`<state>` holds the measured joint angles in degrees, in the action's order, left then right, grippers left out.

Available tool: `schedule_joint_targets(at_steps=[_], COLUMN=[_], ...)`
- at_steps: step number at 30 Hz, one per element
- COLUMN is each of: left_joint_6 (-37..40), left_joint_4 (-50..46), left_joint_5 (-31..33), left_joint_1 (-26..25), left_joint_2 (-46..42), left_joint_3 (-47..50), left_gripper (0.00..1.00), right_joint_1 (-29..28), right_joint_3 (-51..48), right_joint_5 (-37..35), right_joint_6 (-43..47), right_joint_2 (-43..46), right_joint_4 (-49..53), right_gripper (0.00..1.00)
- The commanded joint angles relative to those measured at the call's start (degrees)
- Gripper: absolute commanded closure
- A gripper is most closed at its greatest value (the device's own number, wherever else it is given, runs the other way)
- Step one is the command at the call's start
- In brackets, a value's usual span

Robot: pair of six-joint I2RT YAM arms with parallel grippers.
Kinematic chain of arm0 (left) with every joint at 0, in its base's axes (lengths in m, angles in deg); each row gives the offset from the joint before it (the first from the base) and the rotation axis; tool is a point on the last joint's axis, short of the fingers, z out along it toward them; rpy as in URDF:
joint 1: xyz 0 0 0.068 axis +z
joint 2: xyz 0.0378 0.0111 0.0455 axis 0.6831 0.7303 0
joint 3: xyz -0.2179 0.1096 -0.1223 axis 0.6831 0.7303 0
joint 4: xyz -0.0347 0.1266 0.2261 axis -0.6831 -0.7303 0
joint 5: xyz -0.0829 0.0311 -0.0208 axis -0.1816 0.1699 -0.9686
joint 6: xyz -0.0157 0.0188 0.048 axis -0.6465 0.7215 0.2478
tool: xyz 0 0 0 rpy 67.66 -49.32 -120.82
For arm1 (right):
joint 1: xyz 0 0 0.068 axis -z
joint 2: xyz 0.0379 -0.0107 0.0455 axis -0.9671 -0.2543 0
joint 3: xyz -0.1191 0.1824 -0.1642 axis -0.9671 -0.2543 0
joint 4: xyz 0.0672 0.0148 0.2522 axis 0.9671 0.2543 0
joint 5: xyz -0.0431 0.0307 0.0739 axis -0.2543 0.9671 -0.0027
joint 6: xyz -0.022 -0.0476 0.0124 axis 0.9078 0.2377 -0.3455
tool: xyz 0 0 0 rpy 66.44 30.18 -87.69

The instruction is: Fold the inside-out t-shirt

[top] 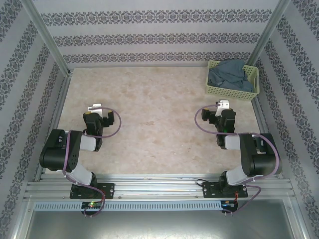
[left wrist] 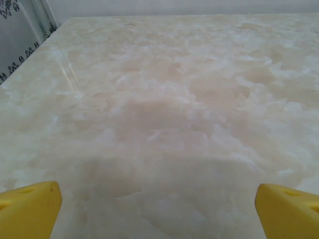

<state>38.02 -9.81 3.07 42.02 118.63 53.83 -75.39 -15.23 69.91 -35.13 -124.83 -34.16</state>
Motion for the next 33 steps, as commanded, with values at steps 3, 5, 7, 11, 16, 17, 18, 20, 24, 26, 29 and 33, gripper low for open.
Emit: schedule_joint_targets(at_steps=[3,5,7,11,16,17,18,20,24,26,29,33], left_joint_6=[0.20,0.22,0.30,0.25,0.21,0.27,0.22,0.22,-0.02,-0.15,-0.13,-0.13], left_joint_4=[2.79,2.73,2.73,2.75,2.69,2.68,2.73,2.72,2.84,2.79,2.89,2.83], left_joint_5=[0.82,0.80,0.81,0.82,0.80,0.76,0.76,0.77,0.39,0.17,0.12,0.12], left_joint_1=[-0.17,-0.17,-0.17,-0.13,-0.13,-0.17,-0.16,-0.13,0.22,0.36,0.36,0.36], left_joint_2=[-0.05,-0.05,-0.04,-0.05,-0.06,-0.05,-0.06,-0.05,-0.10,-0.14,-0.12,-0.14], left_joint_3=[0.04,-0.05,-0.06,-0.06,-0.06,-0.06,-0.06,-0.03,0.06,0.12,0.12,0.05], left_gripper=[0.00,0.00,0.00,0.00,0.00,0.00,0.00,0.00,0.00,0.00,0.00,0.00], right_joint_1=[0.35,0.31,0.30,0.30,0.25,0.29,0.30,0.32,0.30,0.35,0.30,0.30], right_joint_3=[0.59,0.59,0.59,0.59,0.59,0.59,0.59,0.59,0.59,0.59,0.59,0.50], right_joint_5=[1.33,1.33,1.37,1.37,1.37,1.37,1.30,1.37,1.37,1.37,1.37,1.37], right_joint_6=[0.72,0.79,0.72,0.73,0.72,0.72,0.79,0.79,0.64,0.67,0.68,0.73], right_joint_2=[-0.12,-0.13,-0.15,-0.19,-0.18,-0.17,-0.17,-0.14,-0.19,-0.14,-0.18,-0.13], right_joint_4=[-1.69,-1.74,-1.74,-1.74,-1.74,-1.74,-1.73,-1.74,-1.74,-1.74,-1.74,-1.78], right_gripper=[0.02,0.02,0.02,0.02,0.02,0.02,0.02,0.02,0.02,0.02,0.02,0.02])
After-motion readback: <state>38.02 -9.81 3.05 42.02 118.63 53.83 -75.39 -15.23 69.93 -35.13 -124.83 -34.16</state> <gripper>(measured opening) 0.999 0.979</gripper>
